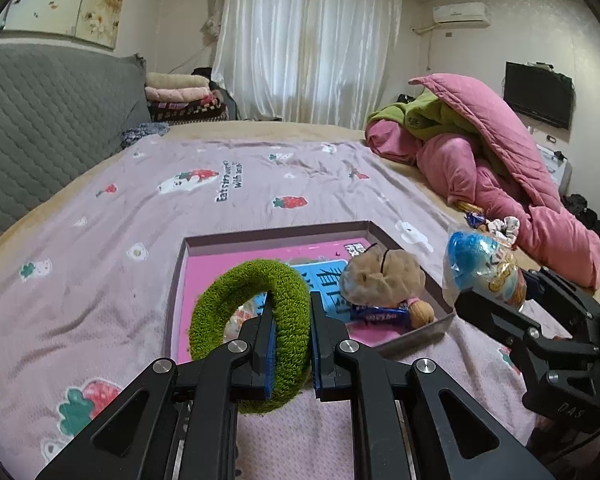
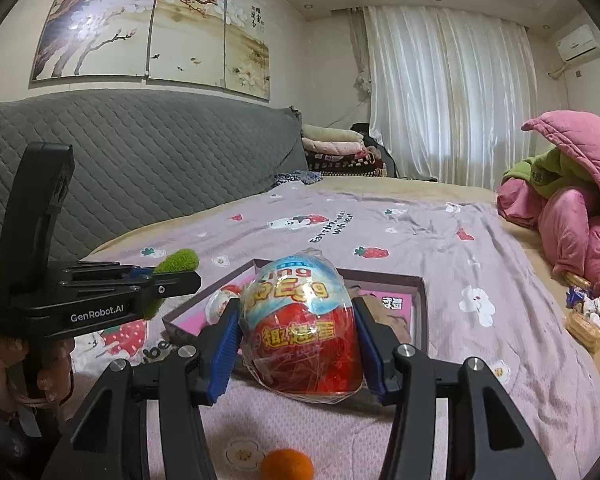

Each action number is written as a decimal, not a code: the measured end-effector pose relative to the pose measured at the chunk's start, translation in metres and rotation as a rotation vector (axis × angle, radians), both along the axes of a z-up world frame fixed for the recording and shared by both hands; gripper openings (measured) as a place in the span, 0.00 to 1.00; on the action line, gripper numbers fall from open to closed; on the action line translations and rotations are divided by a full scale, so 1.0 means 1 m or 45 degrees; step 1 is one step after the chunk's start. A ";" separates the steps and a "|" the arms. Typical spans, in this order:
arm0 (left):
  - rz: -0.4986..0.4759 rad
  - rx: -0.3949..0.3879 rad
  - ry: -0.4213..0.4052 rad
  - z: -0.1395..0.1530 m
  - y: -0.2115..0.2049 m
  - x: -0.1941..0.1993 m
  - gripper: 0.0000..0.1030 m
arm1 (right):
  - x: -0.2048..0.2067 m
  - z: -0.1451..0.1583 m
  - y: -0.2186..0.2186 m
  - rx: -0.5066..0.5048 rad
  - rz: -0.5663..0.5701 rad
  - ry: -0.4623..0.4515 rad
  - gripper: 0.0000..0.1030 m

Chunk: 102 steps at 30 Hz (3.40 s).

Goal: Organize objects
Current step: 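Lift and carry the green ring and Kinder egg with both tools over the tray, then set the ring on the orange with left tool while right tool sets the egg down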

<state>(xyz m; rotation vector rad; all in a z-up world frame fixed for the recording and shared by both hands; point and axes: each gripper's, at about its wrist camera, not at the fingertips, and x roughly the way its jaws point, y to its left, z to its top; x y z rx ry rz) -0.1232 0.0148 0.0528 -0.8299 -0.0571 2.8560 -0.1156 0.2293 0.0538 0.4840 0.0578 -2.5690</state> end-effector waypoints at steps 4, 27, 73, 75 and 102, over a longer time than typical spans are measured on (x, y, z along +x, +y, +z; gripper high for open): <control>-0.001 -0.009 0.009 0.005 -0.005 -0.008 0.13 | -0.009 0.004 -0.004 -0.005 0.001 0.014 0.52; 0.005 0.001 0.084 0.034 -0.025 -0.048 0.13 | -0.043 0.022 -0.018 -0.039 0.048 0.059 0.52; -0.128 -0.088 -0.088 -0.045 0.021 -0.073 0.13 | -0.072 -0.033 -0.021 0.135 0.015 -0.139 0.52; -0.135 -0.089 -0.097 -0.047 0.023 -0.073 0.13 | -0.073 -0.038 -0.020 0.156 0.004 -0.158 0.52; -0.178 -0.142 -0.156 -0.069 0.037 -0.075 0.13 | -0.081 -0.060 -0.026 0.262 0.002 -0.226 0.52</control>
